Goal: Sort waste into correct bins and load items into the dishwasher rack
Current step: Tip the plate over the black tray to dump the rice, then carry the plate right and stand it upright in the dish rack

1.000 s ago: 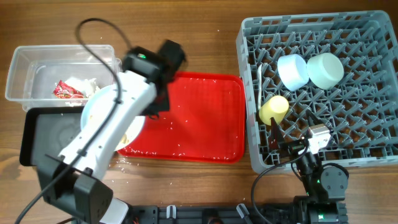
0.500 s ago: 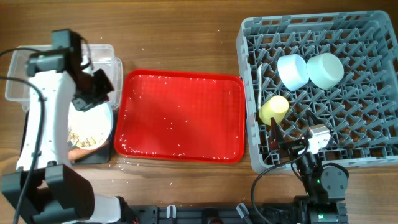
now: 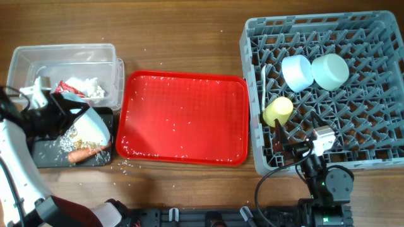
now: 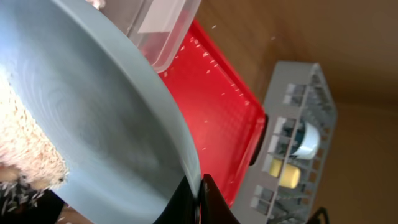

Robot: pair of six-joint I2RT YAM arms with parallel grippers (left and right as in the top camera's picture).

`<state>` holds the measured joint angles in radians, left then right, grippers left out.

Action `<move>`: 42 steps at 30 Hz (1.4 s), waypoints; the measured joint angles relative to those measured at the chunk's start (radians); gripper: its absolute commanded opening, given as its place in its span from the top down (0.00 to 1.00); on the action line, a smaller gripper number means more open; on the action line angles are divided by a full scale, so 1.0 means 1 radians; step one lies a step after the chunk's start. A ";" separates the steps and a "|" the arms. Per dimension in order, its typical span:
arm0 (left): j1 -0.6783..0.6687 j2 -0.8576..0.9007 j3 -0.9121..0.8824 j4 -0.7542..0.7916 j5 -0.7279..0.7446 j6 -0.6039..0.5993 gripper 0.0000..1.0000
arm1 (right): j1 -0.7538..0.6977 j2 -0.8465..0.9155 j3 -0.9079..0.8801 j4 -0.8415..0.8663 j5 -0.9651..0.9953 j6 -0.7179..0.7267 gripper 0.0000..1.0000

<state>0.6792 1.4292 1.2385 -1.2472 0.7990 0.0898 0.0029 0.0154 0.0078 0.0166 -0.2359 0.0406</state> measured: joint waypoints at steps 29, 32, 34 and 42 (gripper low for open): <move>0.292 -0.193 -0.144 -0.008 0.359 0.202 0.96 | 0.000 0.000 0.000 0.000 0.000 0.000 0.00; 0.289 -0.194 -0.144 0.017 0.319 0.158 0.96 | 0.000 0.000 0.000 0.000 0.000 0.000 0.00; 0.288 -0.196 -0.144 0.000 0.308 0.109 0.96 | 0.000 0.000 0.000 0.000 0.000 0.000 0.00; -0.026 -0.314 -0.100 0.129 0.349 0.034 0.96 | 0.000 0.000 0.000 0.000 0.000 0.000 0.00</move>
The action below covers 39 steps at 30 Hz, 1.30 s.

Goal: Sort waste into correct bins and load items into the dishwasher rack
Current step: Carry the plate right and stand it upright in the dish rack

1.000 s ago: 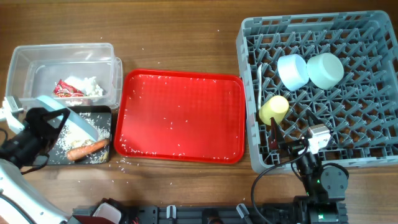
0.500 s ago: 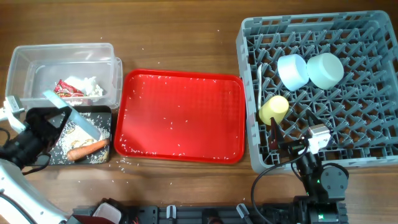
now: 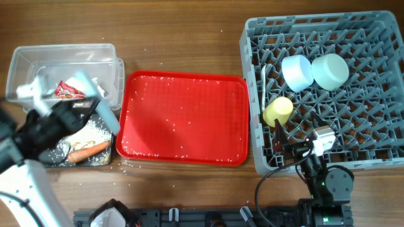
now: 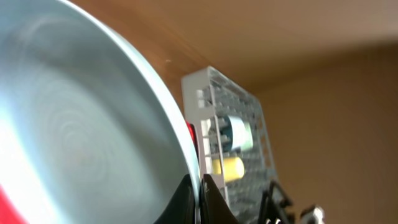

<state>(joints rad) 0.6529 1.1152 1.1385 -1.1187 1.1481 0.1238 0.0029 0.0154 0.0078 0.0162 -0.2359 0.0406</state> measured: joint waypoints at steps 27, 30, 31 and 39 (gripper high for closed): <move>-1.247 0.713 0.035 1.788 -0.645 -1.418 0.96 | 0.000 -0.001 -0.001 0.000 0.000 0.000 0.00; -1.248 0.714 0.035 1.670 -0.734 -1.436 0.96 | 0.000 -0.001 -0.001 0.000 0.000 0.000 0.00; -1.248 0.714 0.035 1.641 -0.762 -1.448 0.95 | 0.000 -0.001 -0.001 0.000 0.000 0.000 0.00; -1.248 0.704 0.037 1.535 -0.857 -1.312 0.01 | 0.000 -0.001 -0.001 0.001 0.000 0.000 0.00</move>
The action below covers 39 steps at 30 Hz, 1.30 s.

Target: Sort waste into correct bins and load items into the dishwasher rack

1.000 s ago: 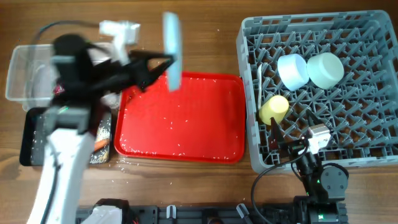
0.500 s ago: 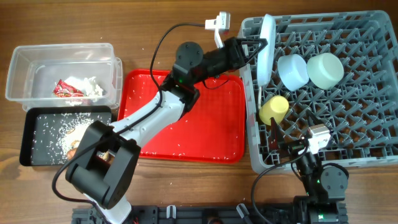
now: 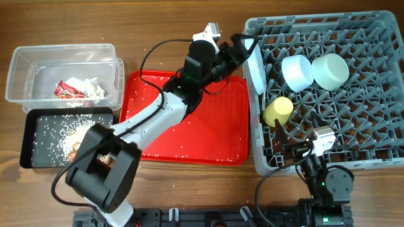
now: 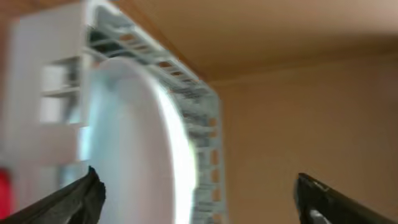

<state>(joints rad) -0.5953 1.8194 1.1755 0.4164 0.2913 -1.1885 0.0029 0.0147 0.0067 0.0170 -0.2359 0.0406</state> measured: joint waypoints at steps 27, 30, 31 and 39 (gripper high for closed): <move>0.241 -0.811 0.004 -1.191 -0.335 0.678 0.00 | 0.000 0.000 0.000 0.000 0.000 0.000 0.00; 0.241 -0.864 0.004 -1.191 -0.397 0.738 0.00 | 0.000 0.000 0.000 0.000 0.000 0.000 0.00; 0.243 -0.893 0.004 -1.187 -0.415 0.772 0.00 | 0.000 0.000 0.000 0.000 0.000 0.000 0.00; 0.502 -1.188 -0.274 -0.895 -0.184 1.054 0.00 | 0.000 0.000 0.000 0.000 0.000 0.000 0.00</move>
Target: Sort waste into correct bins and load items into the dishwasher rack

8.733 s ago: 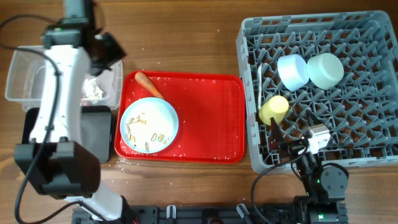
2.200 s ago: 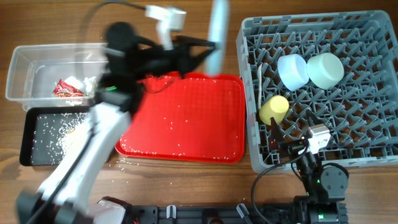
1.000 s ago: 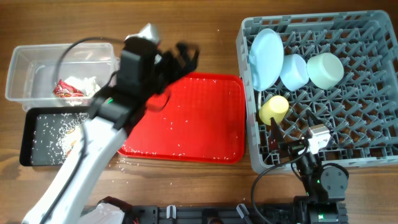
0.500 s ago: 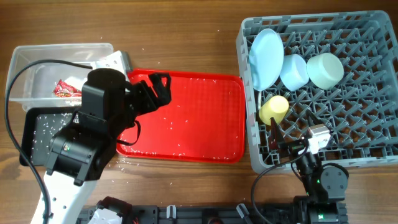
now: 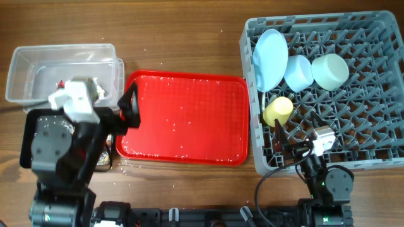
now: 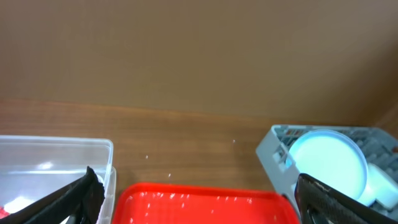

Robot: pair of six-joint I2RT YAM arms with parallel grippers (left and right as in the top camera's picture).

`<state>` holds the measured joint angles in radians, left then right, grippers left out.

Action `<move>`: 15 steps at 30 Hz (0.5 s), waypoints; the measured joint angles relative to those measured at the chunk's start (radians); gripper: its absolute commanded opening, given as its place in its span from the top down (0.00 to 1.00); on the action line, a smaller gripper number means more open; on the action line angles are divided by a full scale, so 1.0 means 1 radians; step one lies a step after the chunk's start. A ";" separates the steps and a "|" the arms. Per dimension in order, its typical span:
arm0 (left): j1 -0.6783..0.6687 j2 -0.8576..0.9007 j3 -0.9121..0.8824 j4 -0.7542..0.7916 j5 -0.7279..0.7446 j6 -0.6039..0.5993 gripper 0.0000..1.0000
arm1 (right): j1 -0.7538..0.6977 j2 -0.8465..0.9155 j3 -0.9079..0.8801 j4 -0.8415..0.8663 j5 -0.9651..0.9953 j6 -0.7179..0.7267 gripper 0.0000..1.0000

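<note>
A light blue plate [image 5: 270, 50] stands on edge in the far left corner of the grey dishwasher rack [image 5: 379, 157], next to two pale bowls [image 5: 297, 72] and a yellow cup [image 5: 278, 111]. The left wrist view shows the plate [image 6: 329, 165] in the rack [image 6: 273, 144] too. My left gripper [image 5: 126, 116] hangs open and empty over the left edge of the red tray [image 5: 184, 118], its fingers [image 6: 68, 199] wide apart. My right gripper [image 5: 287, 142] rests at the rack's near edge; its jaws are unclear.
A clear bin [image 5: 63, 63] with wrappers stands at the far left. The black waste tray [image 5: 26, 135] is mostly hidden under my left arm. Rice grains are scattered on the red tray [image 6: 205, 202] and the wooden table [image 5: 183, 38].
My left gripper was open at the rack's left edge with the plate between its fingers. Now it is back at the left of the table, and the plate stands in the rack.
My left gripper held the plate tilted over the black tray with rice and scraps on it. Then the plate showed clean, still held near that tray. Then it was at the rack with the fingers open. Now the plate stands there and the arm has withdrawn.
</note>
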<state>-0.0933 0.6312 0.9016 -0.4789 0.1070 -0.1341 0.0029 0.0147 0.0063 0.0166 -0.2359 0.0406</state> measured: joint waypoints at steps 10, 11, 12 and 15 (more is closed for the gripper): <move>0.071 -0.454 -0.523 0.162 0.093 0.043 0.00 | 0.000 0.000 0.000 0.000 0.000 0.000 0.00; 0.070 -0.477 -0.561 0.171 0.093 0.043 0.00 | 0.000 0.000 0.000 0.000 0.000 0.000 0.00; 0.070 -0.500 -0.598 0.193 0.093 0.043 0.00 | 0.000 0.000 0.000 0.000 0.000 0.000 0.00; 0.071 -0.589 -0.730 0.260 0.093 0.043 0.00 | 0.000 0.000 0.000 0.000 0.000 0.000 0.00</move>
<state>-0.0227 0.0425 0.1719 -0.2188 0.2001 -0.0910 0.0029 0.0147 0.0063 0.0166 -0.2359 0.0402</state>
